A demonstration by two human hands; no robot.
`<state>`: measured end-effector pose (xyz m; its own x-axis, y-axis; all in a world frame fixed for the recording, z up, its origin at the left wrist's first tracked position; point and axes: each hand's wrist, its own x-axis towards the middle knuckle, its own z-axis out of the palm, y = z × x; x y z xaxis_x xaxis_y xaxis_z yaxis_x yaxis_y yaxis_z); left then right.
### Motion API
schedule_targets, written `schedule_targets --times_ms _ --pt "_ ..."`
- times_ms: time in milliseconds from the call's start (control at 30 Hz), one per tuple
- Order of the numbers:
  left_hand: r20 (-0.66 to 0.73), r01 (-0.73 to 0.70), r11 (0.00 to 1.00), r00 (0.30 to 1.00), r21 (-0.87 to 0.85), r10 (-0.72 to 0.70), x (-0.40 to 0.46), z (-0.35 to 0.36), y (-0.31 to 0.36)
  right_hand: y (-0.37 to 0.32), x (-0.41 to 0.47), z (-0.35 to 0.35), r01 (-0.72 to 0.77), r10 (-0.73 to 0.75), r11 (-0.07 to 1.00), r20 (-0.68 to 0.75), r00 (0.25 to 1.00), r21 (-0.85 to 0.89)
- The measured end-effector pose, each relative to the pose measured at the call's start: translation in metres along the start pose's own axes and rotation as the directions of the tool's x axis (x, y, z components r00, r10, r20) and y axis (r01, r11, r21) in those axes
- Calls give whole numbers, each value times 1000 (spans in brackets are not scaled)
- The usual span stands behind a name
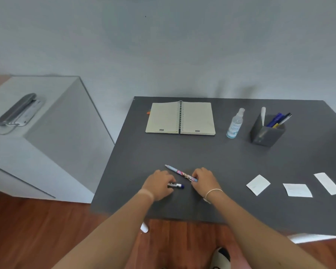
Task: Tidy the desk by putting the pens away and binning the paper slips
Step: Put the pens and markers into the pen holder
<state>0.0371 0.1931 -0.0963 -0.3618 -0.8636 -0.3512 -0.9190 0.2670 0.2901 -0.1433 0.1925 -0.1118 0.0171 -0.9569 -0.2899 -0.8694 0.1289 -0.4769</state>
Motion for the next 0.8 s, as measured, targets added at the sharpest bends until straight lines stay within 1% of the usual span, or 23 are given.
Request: schedule_targets --times_ms 67,167,267,333,467,567,667,800 --pt "-17 4 997 1000 81 -3 4 4 3 5 -2 -3 -24 24 999 -6 1000 49" --pt "-31 6 998 1000 62 -5 10 4 7 18 -4 -12 -60 65 986 -28 997 154" --pt "-90 12 993 996 -118 -23 21 -7 18 30 -1 -28 -58 86 959 -90 992 277" --pt "-135 -10 975 991 -220 -20 34 -20 32 36 2 -45 -44 104 929 -146 984 367" --pt "-213 -105 932 977 -346 30 64 -51 72 48 12 -93 1 147 850 -239 960 526" --pt "-283 -189 888 957 -419 70 85 -75 110 57 16 -137 78 175 774 -331 927 628" --pt "-359 -296 826 925 -480 123 104 -99 152 72 19 -180 152 195 736 -421 886 660" --pt "-443 -420 785 872 -456 209 129 -124 204 95 23 -229 238 253 714 -560 789 658"
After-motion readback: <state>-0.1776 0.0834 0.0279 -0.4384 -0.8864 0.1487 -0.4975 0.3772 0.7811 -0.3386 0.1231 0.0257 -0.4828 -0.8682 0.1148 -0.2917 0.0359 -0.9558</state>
